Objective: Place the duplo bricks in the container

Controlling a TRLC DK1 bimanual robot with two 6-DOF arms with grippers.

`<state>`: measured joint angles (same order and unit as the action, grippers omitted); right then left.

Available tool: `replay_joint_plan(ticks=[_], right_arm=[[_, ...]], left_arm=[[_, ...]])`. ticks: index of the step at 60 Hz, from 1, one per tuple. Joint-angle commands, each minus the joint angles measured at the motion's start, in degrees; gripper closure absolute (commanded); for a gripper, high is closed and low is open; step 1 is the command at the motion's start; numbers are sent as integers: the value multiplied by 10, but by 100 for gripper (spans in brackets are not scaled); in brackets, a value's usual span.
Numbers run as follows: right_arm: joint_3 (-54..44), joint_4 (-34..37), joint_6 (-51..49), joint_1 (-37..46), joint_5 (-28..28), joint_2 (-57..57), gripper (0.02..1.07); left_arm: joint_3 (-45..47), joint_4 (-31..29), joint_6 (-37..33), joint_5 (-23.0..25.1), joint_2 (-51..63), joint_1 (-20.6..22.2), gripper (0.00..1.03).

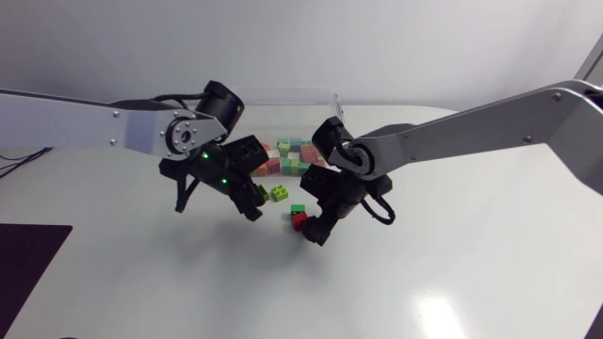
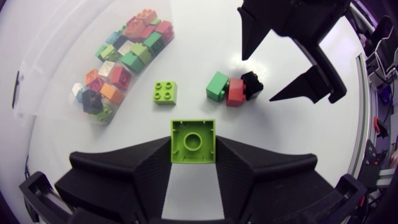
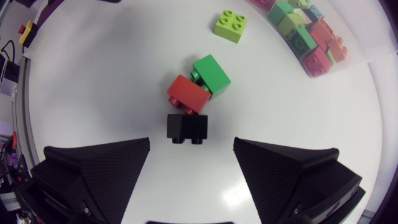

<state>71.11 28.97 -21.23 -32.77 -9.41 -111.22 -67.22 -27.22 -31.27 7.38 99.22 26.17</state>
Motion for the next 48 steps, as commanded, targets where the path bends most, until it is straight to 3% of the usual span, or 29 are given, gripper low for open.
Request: replay_joint_plan(ticks=[1,5,14,30,32,48], right_arm=[[26,11,-13,-12,8,-24,13],[39,17,-14,-16,11,-36,14],[62,35,-15,-22,22,-58,27],[88,43,-23,-21,22,-86,69],[90,47,-25,-21,22,-88,79],[88,93,-24,-13,22,-34,81]], left_arm=[[-8,-10,-3,11,-28,-15,69],[-22,-15,-2,17,-41,-26,69],[-48,-23,5,30,-61,-40,69],[-105,-31,22,48,-81,-58,69],[-114,-30,25,48,-79,-60,69],[-170,28,75,54,-34,-67,68]])
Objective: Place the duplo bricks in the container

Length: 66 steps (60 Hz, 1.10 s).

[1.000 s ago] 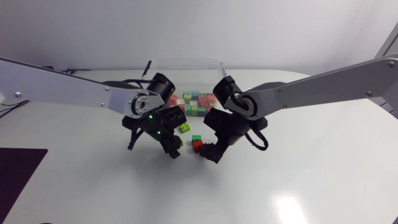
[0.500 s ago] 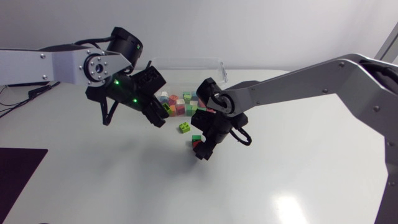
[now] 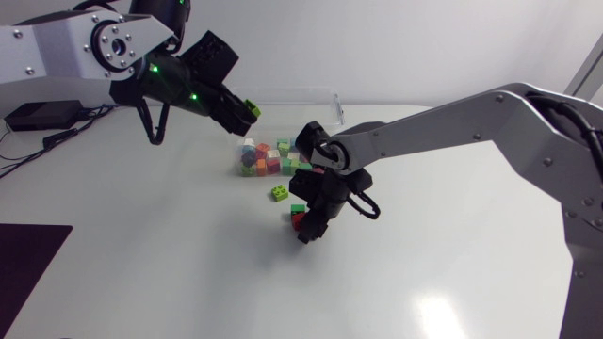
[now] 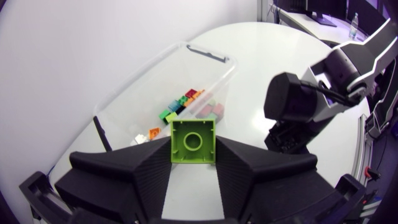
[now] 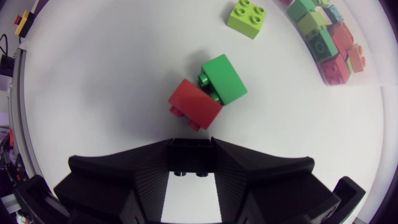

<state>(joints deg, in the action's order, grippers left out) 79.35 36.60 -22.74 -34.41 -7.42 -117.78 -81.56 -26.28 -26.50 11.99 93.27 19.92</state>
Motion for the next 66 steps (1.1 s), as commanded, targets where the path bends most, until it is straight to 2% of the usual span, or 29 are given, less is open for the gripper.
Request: replay_joint_plan(ticks=[1,11,35,37,39,40,41,44,54,60,66], right_arm=[[7,21,-9,5,2,36,81],[18,50,-11,20,1,89,81],[85,81,-5,42,-13,149,81],[92,80,-2,44,-15,149,81],[99,79,1,44,-17,150,81],[103,77,2,45,-19,150,81],[107,76,6,46,-20,150,81],[119,73,10,48,-22,149,81],[164,50,28,57,-36,137,81],[184,28,38,60,-41,125,81],[201,9,44,64,-44,112,81]], left_arm=[[-31,22,30,8,30,-6,68],[-67,72,57,8,86,-16,68],[-178,103,92,7,234,-43,64],[-190,102,97,4,247,-45,57],[-193,102,101,-4,252,-48,38],[-193,102,101,-7,252,-48,34],[-193,105,101,-9,252,-49,18],[-193,106,98,-11,251,-50,6],[-164,108,97,-11,208,-65,5],[-71,171,97,-11,116,-70,5],[-12,178,93,-11,50,-72,5]])
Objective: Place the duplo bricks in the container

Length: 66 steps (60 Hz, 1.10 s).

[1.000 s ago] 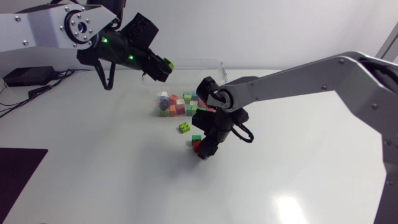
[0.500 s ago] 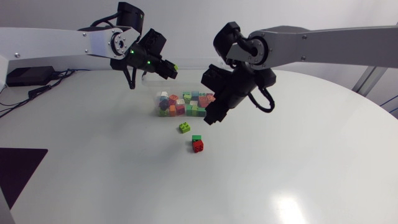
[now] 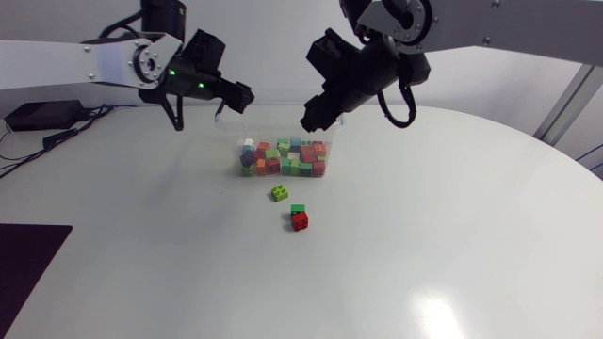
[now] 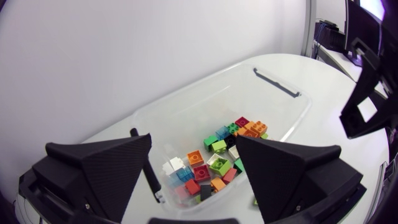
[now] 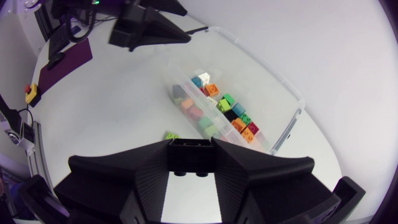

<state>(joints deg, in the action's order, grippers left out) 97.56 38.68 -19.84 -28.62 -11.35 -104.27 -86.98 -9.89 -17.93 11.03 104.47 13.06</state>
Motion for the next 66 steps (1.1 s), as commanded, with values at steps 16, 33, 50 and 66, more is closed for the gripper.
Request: replay_joint_plan(ticks=[16,33,50,66], right_arm=[[81,-73,43,6,-5,-91,81],[116,-142,61,8,-4,-155,81],[209,-164,73,1,38,-238,17],[155,-181,83,1,45,-169,6]], left_arm=[[203,17,-45,29,-204,5,5],[320,15,-121,68,-216,20,5],[353,37,-158,68,-140,75,5],[319,88,-162,64,-39,87,5]])
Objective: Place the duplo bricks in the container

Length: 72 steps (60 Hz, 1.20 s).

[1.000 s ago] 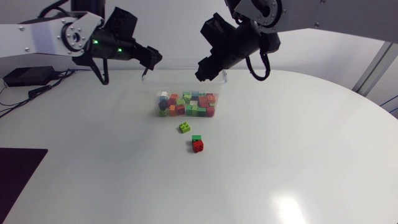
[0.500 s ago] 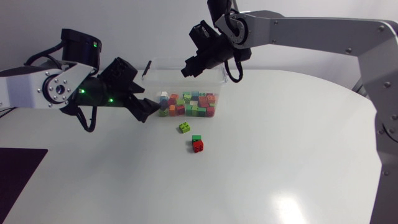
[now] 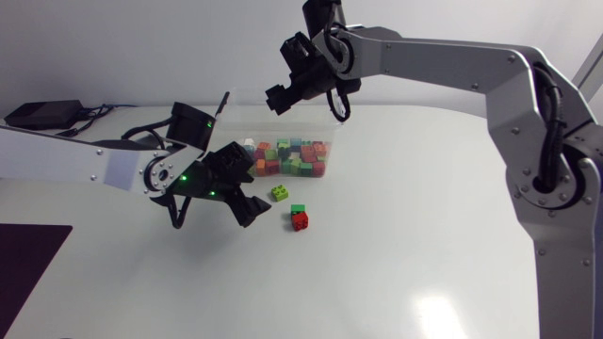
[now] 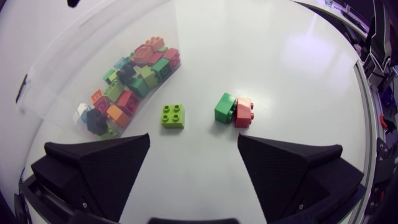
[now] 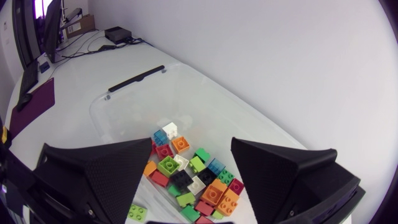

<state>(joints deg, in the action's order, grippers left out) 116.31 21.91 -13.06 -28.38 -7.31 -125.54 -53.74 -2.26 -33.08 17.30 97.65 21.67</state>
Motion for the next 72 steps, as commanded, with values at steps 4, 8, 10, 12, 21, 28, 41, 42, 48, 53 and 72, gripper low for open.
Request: replay_joint_plan(ticks=[4,8,10,12,21,28,41,42,48,53,72], right_arm=[[-82,-20,15,-3,4,91,6],[-140,-33,14,-4,1,139,6],[-171,-37,14,-4,0,164,6],[-202,-42,13,-4,-1,189,6],[-356,-62,6,0,-16,310,6],[-450,-71,0,6,-29,371,6],[-564,-78,-1,2,-33,412,6],[-566,-78,0,1,-33,411,6],[-582,-76,14,-18,-27,390,6],[-586,-76,24,-38,-3,359,6],[-535,-26,38,-80,23,271,6]], left_arm=[[-25,25,-10,-2,54,-1,5],[-35,37,-11,-2,75,-1,5],[-40,41,-11,-2,84,-2,5],[-46,47,-11,-2,94,-3,5],[-88,57,-9,-1,149,-7,5],[-109,70,-8,-2,178,-6,5],[-144,88,-5,-2,221,-3,5],[-147,88,-5,-2,224,-4,5],[-164,89,-7,-2,241,-6,6],[-171,94,-8,-2,251,-6,7],[-187,83,-8,-3,266,4,65]])
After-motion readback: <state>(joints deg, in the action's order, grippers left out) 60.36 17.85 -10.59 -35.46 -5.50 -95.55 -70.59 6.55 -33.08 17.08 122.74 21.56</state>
